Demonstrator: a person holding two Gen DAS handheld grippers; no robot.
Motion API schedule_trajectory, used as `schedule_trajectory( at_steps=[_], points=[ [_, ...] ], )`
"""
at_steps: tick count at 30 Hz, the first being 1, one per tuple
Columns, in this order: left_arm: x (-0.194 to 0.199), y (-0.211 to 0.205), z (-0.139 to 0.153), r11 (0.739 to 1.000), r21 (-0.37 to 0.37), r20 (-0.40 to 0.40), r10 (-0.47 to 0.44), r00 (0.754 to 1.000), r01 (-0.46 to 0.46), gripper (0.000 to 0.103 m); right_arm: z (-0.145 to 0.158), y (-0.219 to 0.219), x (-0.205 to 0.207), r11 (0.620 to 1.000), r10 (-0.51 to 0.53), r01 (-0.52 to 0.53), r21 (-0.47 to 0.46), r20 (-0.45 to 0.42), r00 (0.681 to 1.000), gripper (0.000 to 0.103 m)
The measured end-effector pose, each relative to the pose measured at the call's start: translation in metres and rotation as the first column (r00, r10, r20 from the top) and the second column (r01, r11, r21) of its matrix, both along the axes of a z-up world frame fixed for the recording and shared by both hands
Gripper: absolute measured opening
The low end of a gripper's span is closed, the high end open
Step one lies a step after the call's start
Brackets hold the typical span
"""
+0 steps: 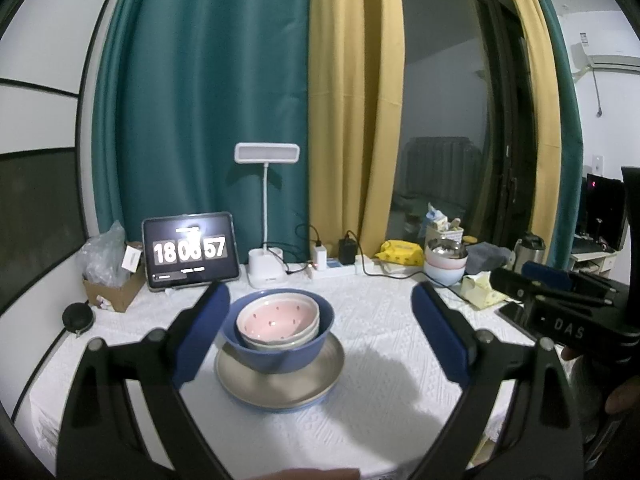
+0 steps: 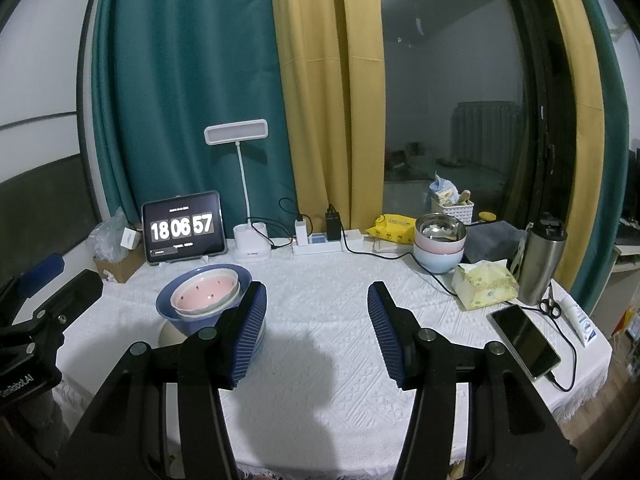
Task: Organize plates and bowls
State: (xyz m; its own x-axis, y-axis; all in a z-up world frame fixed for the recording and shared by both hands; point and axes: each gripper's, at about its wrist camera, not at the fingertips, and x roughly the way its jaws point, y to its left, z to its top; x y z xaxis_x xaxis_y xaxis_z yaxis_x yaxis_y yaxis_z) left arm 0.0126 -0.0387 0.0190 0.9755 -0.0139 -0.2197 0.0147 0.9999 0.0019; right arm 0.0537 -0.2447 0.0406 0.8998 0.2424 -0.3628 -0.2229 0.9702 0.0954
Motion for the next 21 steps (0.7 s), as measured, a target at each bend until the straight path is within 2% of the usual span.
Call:
schedule_trajectory(
  at_steps=[21],
  points=[
    [0.0006, 0.0012, 0.0008, 1.000, -0.002, -0.001, 0.000, 1.000, 0.000, 0.093, 0.0009, 0.0017, -0.0001, 1.000, -0.001, 0.001, -0.001, -0.001, 1.000, 0.056]
  ],
)
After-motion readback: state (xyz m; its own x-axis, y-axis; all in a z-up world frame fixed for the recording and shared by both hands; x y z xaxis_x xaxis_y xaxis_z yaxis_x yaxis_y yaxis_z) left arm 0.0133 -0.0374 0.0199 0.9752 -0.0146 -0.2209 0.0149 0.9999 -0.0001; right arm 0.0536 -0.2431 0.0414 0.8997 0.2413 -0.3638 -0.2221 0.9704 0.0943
